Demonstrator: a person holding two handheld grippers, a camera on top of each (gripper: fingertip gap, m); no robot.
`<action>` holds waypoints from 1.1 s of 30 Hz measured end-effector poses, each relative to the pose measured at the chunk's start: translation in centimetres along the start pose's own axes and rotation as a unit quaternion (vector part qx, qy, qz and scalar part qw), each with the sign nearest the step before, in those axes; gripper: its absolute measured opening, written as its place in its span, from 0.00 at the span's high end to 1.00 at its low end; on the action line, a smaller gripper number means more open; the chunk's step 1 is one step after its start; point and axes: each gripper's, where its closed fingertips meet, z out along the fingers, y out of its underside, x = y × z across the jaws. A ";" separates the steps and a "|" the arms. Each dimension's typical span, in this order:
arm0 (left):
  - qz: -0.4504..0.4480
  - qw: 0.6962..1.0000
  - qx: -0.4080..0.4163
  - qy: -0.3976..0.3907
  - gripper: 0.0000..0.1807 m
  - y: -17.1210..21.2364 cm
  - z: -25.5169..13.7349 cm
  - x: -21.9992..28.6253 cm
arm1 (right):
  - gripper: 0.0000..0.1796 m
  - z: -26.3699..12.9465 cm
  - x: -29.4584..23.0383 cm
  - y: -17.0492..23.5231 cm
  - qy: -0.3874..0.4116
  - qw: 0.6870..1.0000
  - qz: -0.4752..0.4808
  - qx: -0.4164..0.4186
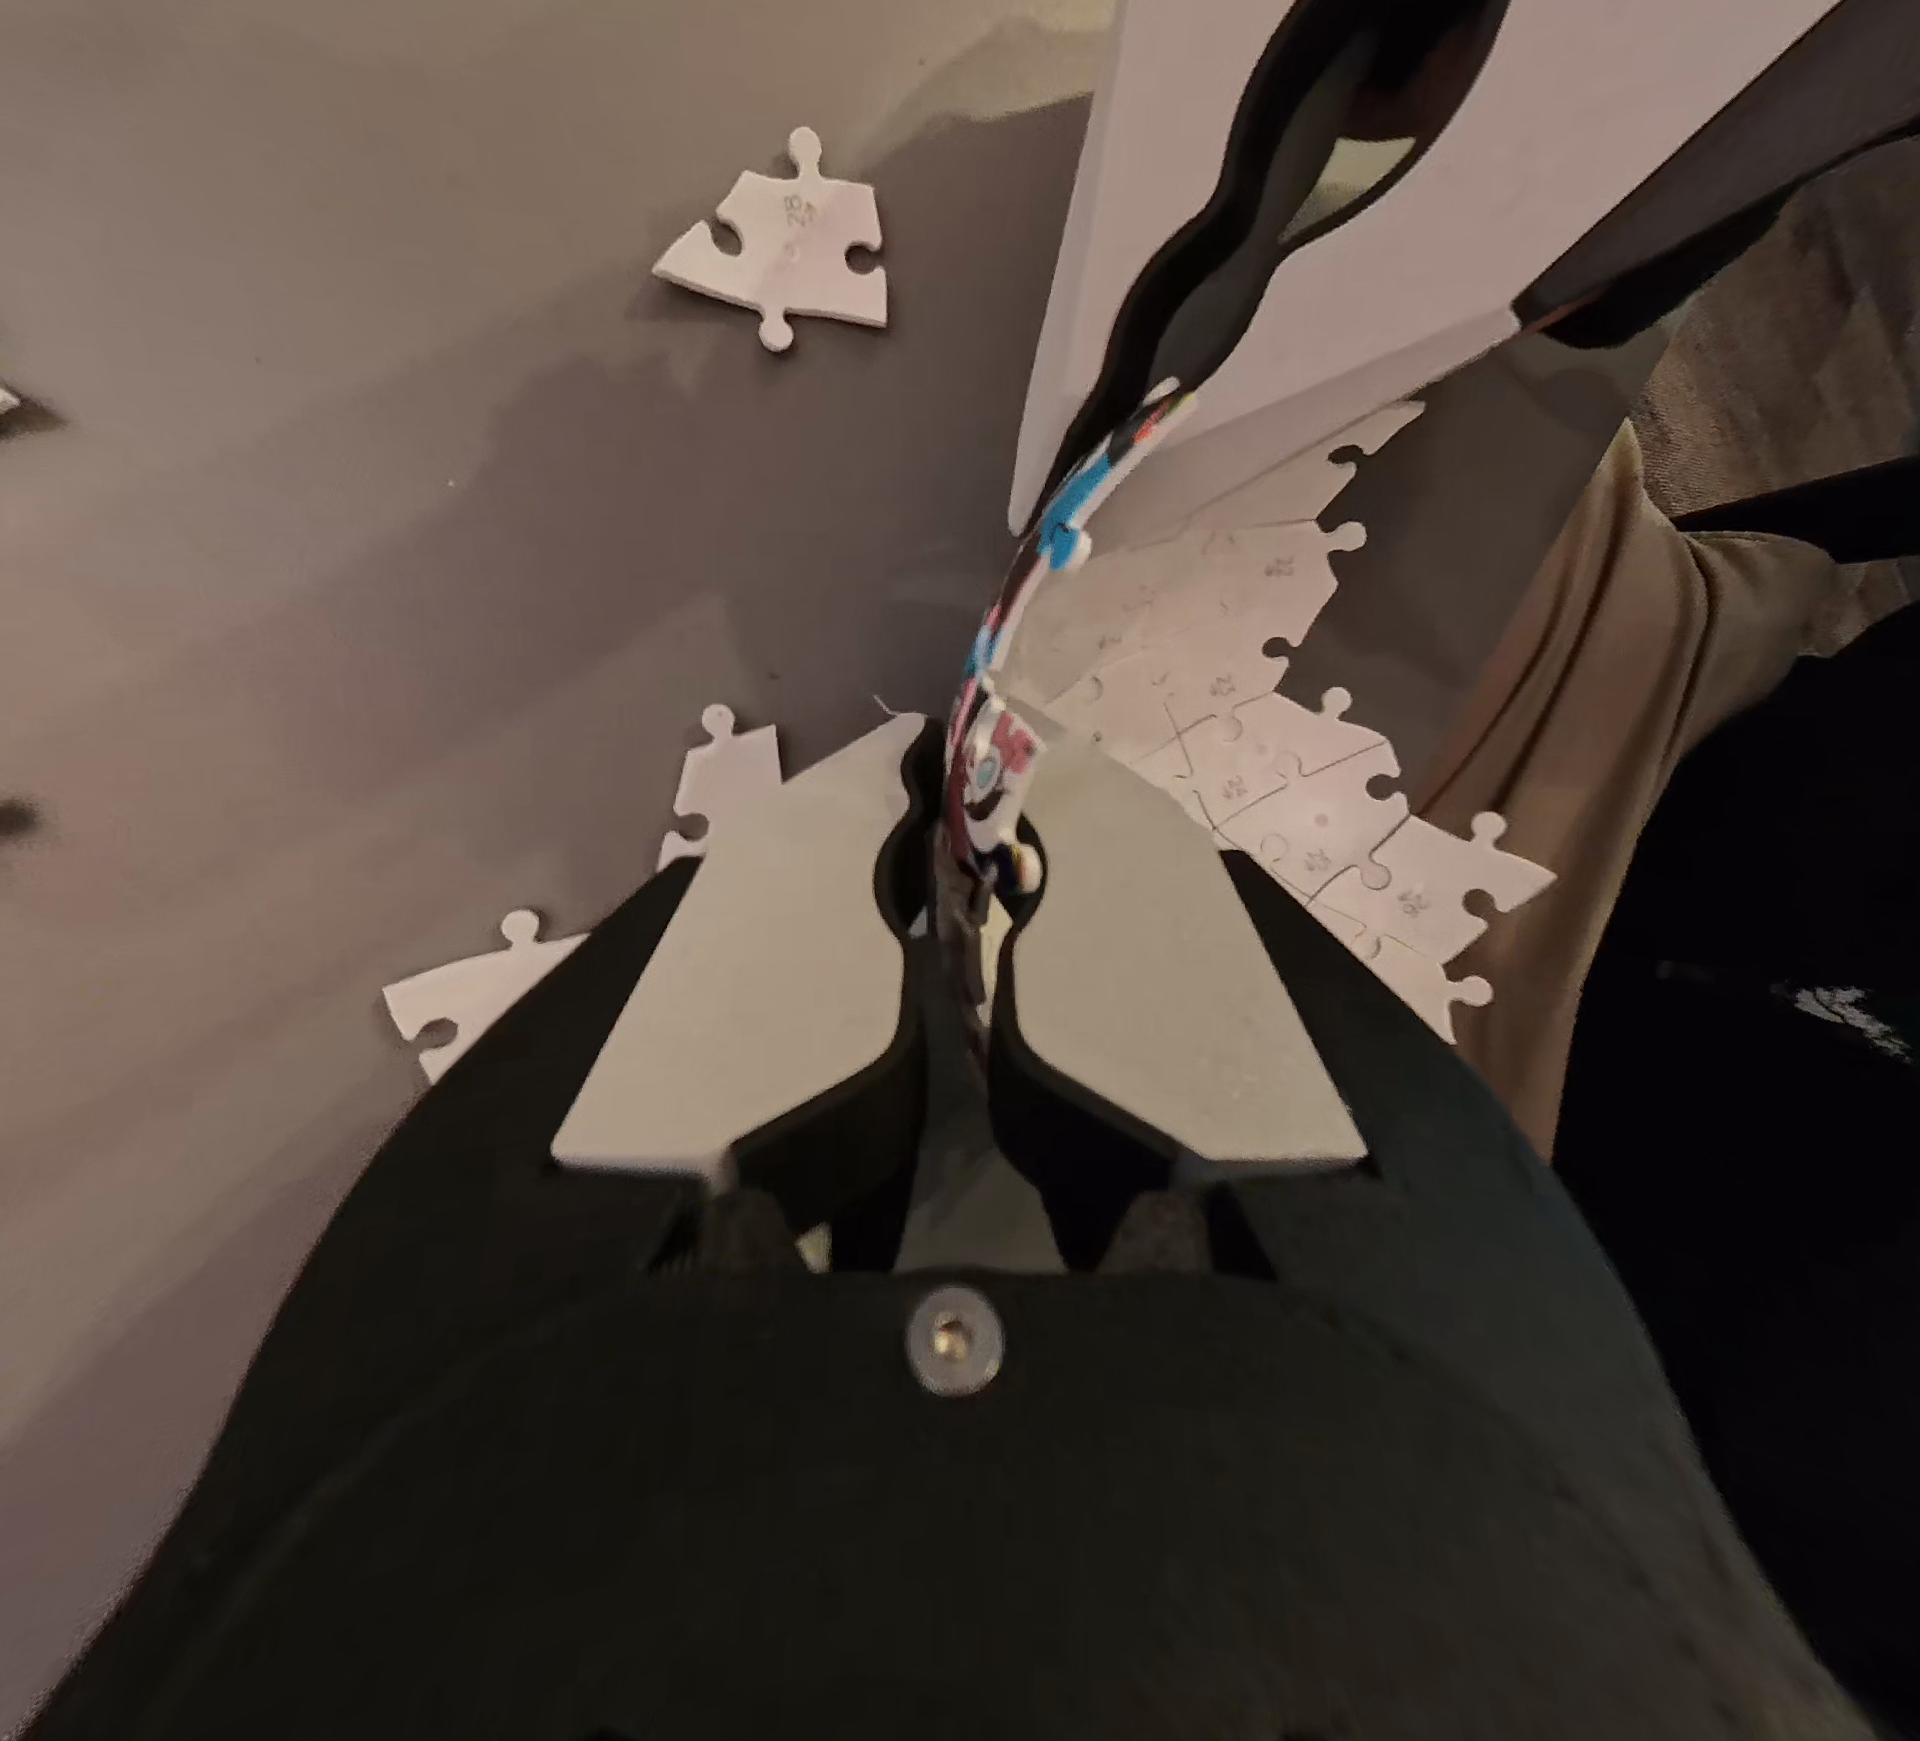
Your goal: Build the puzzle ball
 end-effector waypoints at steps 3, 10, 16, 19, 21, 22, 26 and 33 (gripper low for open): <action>-0.012 1.000 0.003 0.011 0.97 0.0 -0.3 0.0 | 0.99 0.0 -0.1 -0.2 0.000 1.000 -0.004 0.002; -0.019 0.999 -0.012 0.038 0.97 0.3 -0.4 0.3 | 0.99 0.1 -0.3 -0.2 -0.011 1.000 0.009 0.004; -0.006 0.999 -0.029 0.026 0.97 0.5 -0.3 0.1 | 0.99 0.4 -0.2 0.0 -0.007 1.000 0.002 -0.002; 0.003 0.999 -0.042 0.014 0.97 0.6 0.0 -0.1 | 0.97 0.2 -0.3 -0.2 -0.002 1.000 -0.014 0.000; 0.001 0.999 -0.040 0.013 0.97 0.5 0.0 -0.1 | 0.97 0.1 -0.2 -0.3 0.004 1.000 -0.024 0.002; 0.000 0.999 -0.039 0.016 0.97 0.5 0.0 0.0 | 0.97 0.2 -0.2 -0.3 0.004 1.000 -0.028 0.004; 0.002 0.999 -0.052 0.009 0.97 0.8 -0.2 -0.2 | 0.99 0.5 -0.3 -0.3 0.006 0.999 -0.038 0.002; 0.007 0.998 -0.056 0.004 0.97 0.7 -0.1 0.0 | 0.99 0.3 -0.2 -0.3 0.001 1.000 -0.015 0.005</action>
